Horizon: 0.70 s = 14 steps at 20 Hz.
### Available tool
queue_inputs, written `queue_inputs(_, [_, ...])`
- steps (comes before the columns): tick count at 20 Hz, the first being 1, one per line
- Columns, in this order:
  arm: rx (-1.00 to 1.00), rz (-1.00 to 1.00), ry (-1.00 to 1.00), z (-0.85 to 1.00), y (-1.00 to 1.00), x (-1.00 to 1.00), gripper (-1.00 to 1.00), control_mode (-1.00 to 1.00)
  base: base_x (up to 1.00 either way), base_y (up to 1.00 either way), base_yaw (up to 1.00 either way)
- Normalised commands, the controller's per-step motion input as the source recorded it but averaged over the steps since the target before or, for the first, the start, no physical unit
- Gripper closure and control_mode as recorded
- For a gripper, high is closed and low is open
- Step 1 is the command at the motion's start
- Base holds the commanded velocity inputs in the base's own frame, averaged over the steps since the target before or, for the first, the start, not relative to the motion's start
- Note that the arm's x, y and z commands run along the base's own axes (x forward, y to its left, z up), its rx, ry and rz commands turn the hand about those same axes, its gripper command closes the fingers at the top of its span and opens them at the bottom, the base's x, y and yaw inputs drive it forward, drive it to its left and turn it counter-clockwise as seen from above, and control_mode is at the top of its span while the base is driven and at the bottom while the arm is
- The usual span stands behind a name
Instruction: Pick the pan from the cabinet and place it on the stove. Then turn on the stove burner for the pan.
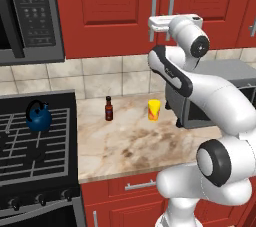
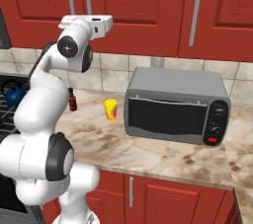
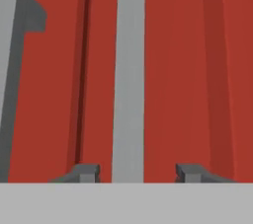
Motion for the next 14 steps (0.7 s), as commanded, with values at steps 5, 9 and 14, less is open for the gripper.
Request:
queue_inputs(5, [0.00, 0.00, 0.02, -0.10, 0.00, 0.07, 1.00, -1.00, 0.00, 0.00, 0.00])
queue_inputs(9, [0.00, 0.00, 0.00, -0.15, 0.03, 0.14, 1.00, -1.00, 0.00, 0.00, 0.00])
queue_inputs(14, [-0.01, 0.00, 0.00, -0.18, 0.12, 0.05, 1.00, -1.00, 0.00, 0.00, 0.00])
